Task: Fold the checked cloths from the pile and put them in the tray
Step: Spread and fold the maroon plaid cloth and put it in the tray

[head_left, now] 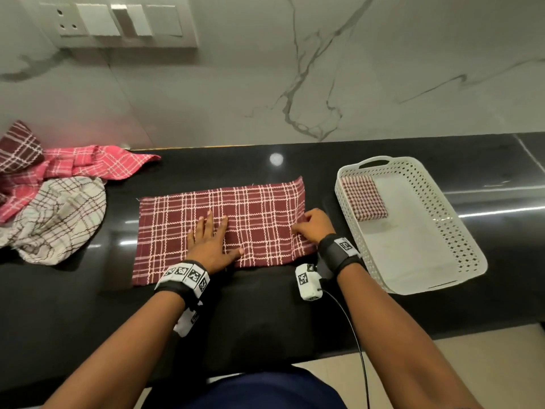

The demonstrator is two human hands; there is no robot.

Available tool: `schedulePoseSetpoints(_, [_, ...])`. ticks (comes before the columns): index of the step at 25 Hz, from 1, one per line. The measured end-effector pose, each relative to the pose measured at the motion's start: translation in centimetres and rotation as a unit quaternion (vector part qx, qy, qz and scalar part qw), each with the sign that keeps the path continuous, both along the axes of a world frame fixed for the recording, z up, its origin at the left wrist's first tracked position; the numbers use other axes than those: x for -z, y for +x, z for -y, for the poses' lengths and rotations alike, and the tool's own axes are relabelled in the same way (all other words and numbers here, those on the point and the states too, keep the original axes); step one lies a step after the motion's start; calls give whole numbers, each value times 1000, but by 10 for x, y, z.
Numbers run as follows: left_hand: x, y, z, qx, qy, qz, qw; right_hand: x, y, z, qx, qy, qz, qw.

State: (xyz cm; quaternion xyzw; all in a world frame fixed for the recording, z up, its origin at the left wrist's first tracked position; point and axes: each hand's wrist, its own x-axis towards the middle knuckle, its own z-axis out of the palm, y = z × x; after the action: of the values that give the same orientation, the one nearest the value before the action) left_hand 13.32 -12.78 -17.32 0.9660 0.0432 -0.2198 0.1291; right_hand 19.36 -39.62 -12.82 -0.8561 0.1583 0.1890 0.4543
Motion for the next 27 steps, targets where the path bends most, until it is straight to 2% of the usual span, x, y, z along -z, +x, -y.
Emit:
schedulePoseSetpoints(2, [5, 1, 13, 12, 3, 3, 1000, -4, -1, 15, 76, 132, 4, 988])
schedulePoseSetpoints(5, [5, 3, 34, 20, -11, 19, 1000, -21, 2, 35, 54, 156, 44, 985])
schedulePoseSetpoints(8, [-1, 2, 37, 30, -65, 71, 995, -44, 8, 29, -30, 121, 111, 986])
schedulePoseSetpoints(12, [-12, -7, -14, -31, -111, 161, 980, -49, 1, -48, -200, 22, 202, 959])
schedulePoseSetpoints(14, [-14, -16, -49, -69, -116, 165, 977, -33, -11, -94, -302, -39, 186, 934])
schedulePoseSetpoints(16, [-14, -23, -73, -68, -122, 160, 977, -12, -20, -121, -363, -104, 128, 917])
schedulePoseSetpoints(18, [-13, -26, -75, -48, -129, 156, 978, 3, -24, -121, -384, -157, 74, 907])
schedulePoseSetpoints(20, [-12, -26, -63, -52, -149, 150, 976, 8, -22, -105, -390, -172, 63, 903])
schedulePoseSetpoints(25, [-12, -14, -6, -24, -192, 122, 973, 1, -19, -34, -366, -135, 95, 916])
schedulePoseSetpoints(27, [-14, -9, 9, -21, -207, 107, 972, -9, -19, -18, -348, -150, 120, 918])
